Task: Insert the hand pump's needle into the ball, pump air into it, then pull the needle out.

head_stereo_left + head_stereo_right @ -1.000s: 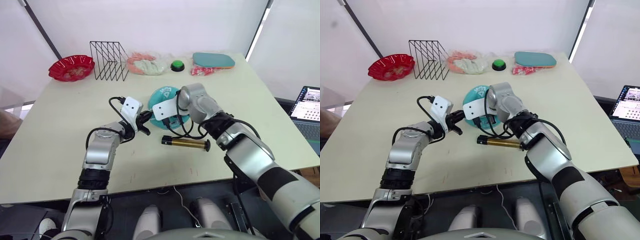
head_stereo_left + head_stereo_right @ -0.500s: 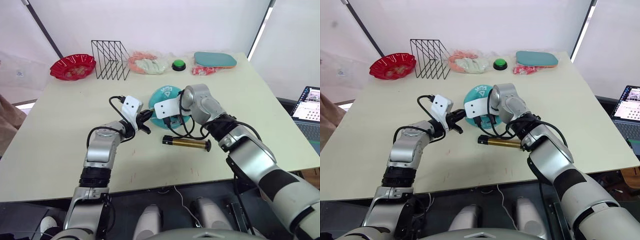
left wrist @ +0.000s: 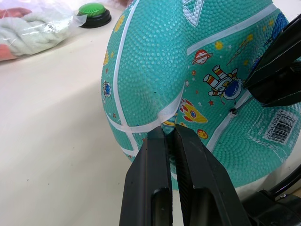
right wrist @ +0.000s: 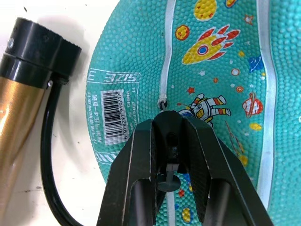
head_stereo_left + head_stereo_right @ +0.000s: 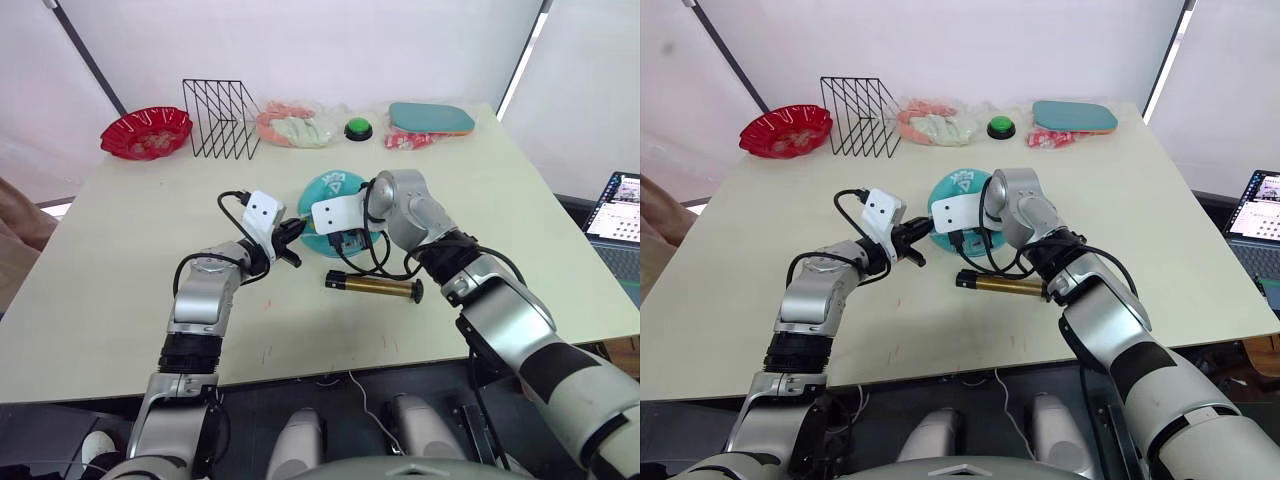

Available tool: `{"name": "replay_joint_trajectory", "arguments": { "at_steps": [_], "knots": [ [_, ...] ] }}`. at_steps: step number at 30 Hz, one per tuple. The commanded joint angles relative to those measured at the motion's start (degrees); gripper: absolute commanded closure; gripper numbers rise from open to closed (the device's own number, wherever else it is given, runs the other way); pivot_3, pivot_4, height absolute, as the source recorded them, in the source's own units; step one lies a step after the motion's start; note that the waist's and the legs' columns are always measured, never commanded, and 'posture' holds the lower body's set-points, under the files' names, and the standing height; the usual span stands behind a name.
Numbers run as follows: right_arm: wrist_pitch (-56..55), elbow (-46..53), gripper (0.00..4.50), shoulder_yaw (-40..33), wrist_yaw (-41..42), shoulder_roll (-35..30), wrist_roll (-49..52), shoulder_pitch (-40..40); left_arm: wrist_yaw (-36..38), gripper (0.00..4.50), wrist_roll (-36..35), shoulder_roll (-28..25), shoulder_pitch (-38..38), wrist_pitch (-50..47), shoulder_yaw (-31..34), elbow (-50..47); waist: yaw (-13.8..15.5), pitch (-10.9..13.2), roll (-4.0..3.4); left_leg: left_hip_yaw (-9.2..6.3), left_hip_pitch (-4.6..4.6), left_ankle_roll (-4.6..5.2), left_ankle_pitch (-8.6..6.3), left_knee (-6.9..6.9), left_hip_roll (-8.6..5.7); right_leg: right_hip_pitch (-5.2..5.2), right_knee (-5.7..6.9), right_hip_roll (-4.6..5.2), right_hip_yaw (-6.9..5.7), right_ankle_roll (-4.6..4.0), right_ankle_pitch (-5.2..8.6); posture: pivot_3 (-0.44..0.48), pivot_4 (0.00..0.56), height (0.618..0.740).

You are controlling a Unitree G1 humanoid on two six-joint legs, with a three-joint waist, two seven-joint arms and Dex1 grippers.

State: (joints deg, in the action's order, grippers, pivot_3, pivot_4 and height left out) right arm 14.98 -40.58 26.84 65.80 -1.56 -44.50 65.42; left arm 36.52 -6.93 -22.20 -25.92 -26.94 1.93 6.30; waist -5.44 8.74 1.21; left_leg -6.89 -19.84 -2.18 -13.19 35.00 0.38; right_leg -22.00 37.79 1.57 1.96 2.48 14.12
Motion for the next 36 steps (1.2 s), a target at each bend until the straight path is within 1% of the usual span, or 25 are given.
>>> {"name": "replay_joint_trajectory", "arguments": {
  "at_steps": [1, 2, 3, 4, 5, 6, 7, 8, 9, 11, 14, 17, 19, 21, 26, 28, 29, 32, 36],
  "knots": [
    [0.3, 1.2, 3.09, 0.5, 2.0, 3.3, 6.2, -1.9, 2.9, 4.50, -1.0, 2.0, -1.1, 0.8, -4.6, 0.6, 0.1, 0.1, -0.06, -0.02, -0.02, 0.00, 0.00, 0.00, -0.01, 0.00, -0.02, 0.01, -0.02, 0.00, 0.00, 0.000, 0.150, 0.740],
    [0.6, 1.7, 2.73, 0.1, 1.7, 2.9, 6.8, -1.8, 3.0, 4.50, -0.9, 1.9, -1.1, 1.0, -4.6, 0.8, 0.3, 0.2, -0.04, -0.04, -0.05, 0.00, 0.00, -0.01, -0.01, 0.00, -0.06, 0.02, -0.06, 0.00, 0.00, 0.000, 0.150, 0.740],
    [1.1, 2.2, 2.34, -0.7, 1.1, 2.2, 7.5, -1.4, 3.1, 4.50, -0.8, 1.9, -1.2, 1.1, -4.5, 1.1, 0.7, 0.5, -0.27, -0.10, -0.14, 0.00, 0.00, -0.01, -0.05, -0.02, -0.12, 0.04, -0.17, 0.00, 0.00, 0.000, 0.150, 0.740],
    [1.9, 3.2, 1.76, -1.4, 1.3, 1.3, 8.3, -1.2, 3.2, 4.50, -0.6, 1.7, -1.2, 1.3, -4.4, 1.5, 1.0, 0.6, -0.52, -0.13, -0.45, -0.03, 0.04, 0.00, -0.16, -0.26, -0.14, 0.00, -0.31, 0.01, -0.01, 0.000, 0.150, 0.740],
    [2.7, 4.8, 1.76, -2.2, 1.8, 0.2, 9.3, -1.2, 3.3, 4.50, -0.4, 1.6, -1.3, 1.5, -4.4, 1.9, 1.5, 0.7, -0.62, -0.13, -0.91, -0.38, 0.28, -0.01, -0.25, -0.70, -0.05, 0.06, -0.35, 0.02, -0.02, 0.000, 0.150, 0.740],
    [3.4, 5.9, 1.76, -2.5, 2.2, -0.6, 10.1, -1.3, 3.4, 4.50, -0.3, 1.5, -1.3, 1.7, -4.3, 2.2, 1.7, 0.7, -0.58, -0.14, -1.39, -0.44, 0.63, -0.03, -0.29, -1.08, -0.02, 0.08, -0.36, 0.06, -0.07, 0.000, 0.150, 0.740],
    [4.6, 7.7, 1.76, -3.0, 2.7, -1.4, 11.0, -1.5, 3.5, 4.50, -0.3, 1.4, -1.4, 1.8, -4.3, 2.3, 2.0, 0.7, -0.54, -0.22, -1.81, -0.54, 0.69, -0.01, -0.29, -1.38, -0.01, 0.08, -0.43, 0.28, -0.20, 0.000, 0.150, 0.740],
    [5.4, 9.8, 1.76, -3.2, 3.5, -2.5, 11.9, -2.0, 3.6, 4.50, -0.3, 1.3, -1.5, 1.9, -4.3, 2.5, 2.1, 0.7, -0.55, -0.26, -2.22, -0.81, 0.85, 0.00, -0.31, -1.74, -0.06, 0.10, -0.46, 0.06, -0.35, 0.000, 0.150, 0.740],
    [7.2, 13.7, 1.76, -3.9, 4.9, -4.2, 12.9, -3.0, 3.6, 4.50, -0.3, 1.2, -1.8, 2.0, -4.2, 2.9, 2.2, 0.7, -0.57, -0.26, -2.34, -0.85, 0.87, -0.01, -0.35, -1.84, -0.08, 0.16, -0.45, -0.03, -0.39, 0.000, 0.150, 0.740],
    [10.3, 21.0, 1.76, -4.9, 7.5, -7.3, 15.0, -5.1, 3.7, 4.50, -0.3, 1.0, -2.4, 2.3, -4.3, 3.6, 2.9, 0.8, -0.67, -0.30, -2.39, -0.83, 0.85, -0.14, -0.52, -1.87, -0.16, 0.33, -0.48, -0.05, -0.38, 0.000, 0.150, 0.740],
    [14.6, 27.3, 1.76, -5.3, 8.5, -9.9, 17.8, -6.7, 3.8, 4.50, -0.5, 0.8, -2.8, 2.4, -4.4, 4.1, 3.1, 0.9, -0.73, -0.45, -2.70, -0.75, 0.81, -0.20, -0.69, -2.01, -0.42, 0.44, -0.62, -0.03, -0.37, 0.000, 0.150, 0.740],
    [22.7, 36.1, 1.76, -8.0, 9.9, -13.0, 21.4, -7.6, 3.7, 4.50, -0.7, 0.7, -3.6, 2.1, -4.4, 4.2, 3.4, 1.1, -0.77, -0.69, -2.94, -0.72, 0.80, -0.19, -0.75, -2.01, -0.63, 0.47, -0.88, -0.01, -0.37, 0.000, 0.150, 0.740],
    [25.0, 40.0, 1.76, -7.8, 10.0, -15.2, 22.6, -8.2, 3.5, 4.50, -0.8, 0.8, -3.9, 1.6, -4.6, 4.0, 3.4, 1.1, -0.77, -0.79, -2.99, -0.72, 0.81, -0.18, -0.76, -1.96, -0.72, 0.47, -1.00, 0.02, -0.36, 0.000, 0.150, 0.740],
    [26.8, 42.5, 1.76, -7.4, 9.6, -17.3, 23.5, -8.7, 3.2, 4.50, -0.9, 0.9, -4.1, 1.1, -4.6, 3.6, 3.3, 1.1, -0.77, -0.85, -2.98, -0.71, 0.80, -0.18, -0.76, -1.91, -0.74, 0.48, -1.08, 0.22, -0.25, 0.000, 0.150, 0.740],
    [30.5, 48.3, 1.76, -8.0, 8.9, -22.3, 26.6, -9.6, 2.3, 4.50, -1.5, 1.2, -4.3, -1.0, -4.6, 1.6, 3.2, 1.1, -0.78, -0.93, -2.96, -0.52, 0.70, -0.16, -0.75, -1.87, -0.73, 0.48, -1.17, 0.25, -0.23, 0.000, 0.150, 0.740],
    [29.8, 50.9, 1.76, -8.2, 8.2, -25.3, 27.1, -11.0, 2.0, 4.50, -1.7, 1.3, -4.5, -2.4, -4.7, 0.1, 3.3, 1.1, -0.79, -0.93, -2.96, -0.55, 0.72, -0.15, -0.75, -1.86, -0.72, 0.48, -1.17, 0.25, -0.23, 0.000, 0.150, 0.740],
    [33.1, 52.2, 1.76, -10.1, 10.4, -25.8, 30.9, -11.5, 1.8, 4.50, -1.9, 1.3, -4.6, -3.4, -4.6, -0.8, 3.4, 1.1, -0.77, -0.93, -2.96, -0.55, 0.72, -0.14, -0.75, -1.86, -0.72, 0.48, -1.18, 0.25, -0.23, 0.000, 0.150, 0.740],
    [40.0, 53.8, 1.76, -10.4, 11.9, -29.8, 34.4, -10.8, 1.3, 4.50, -2.2, 1.1, -5.4, -6.0, -4.7, -2.6, 3.4, 1.3, -0.73, -0.98, -2.99, -0.55, 0.72, -0.11, -0.78, -1.82, -0.74, 0.50, -1.20, 0.25, -0.23, 0.000, 0.150, 0.740],
    [43.5, 53.9, 1.76, -8.8, 11.6, -33.0, 38.0, -8.5, 0.6, 4.50, -2.2, 0.8, -7.0, -9.3, -5.0, -3.9, 3.4, 1.4, -0.74, -0.96, -3.00, -0.51, 0.70, -0.04, -0.81, -1.82, -0.73, 0.52, -1.20, 0.25, -0.23, 0.000, 0.150, 0.740]
  ]
}}
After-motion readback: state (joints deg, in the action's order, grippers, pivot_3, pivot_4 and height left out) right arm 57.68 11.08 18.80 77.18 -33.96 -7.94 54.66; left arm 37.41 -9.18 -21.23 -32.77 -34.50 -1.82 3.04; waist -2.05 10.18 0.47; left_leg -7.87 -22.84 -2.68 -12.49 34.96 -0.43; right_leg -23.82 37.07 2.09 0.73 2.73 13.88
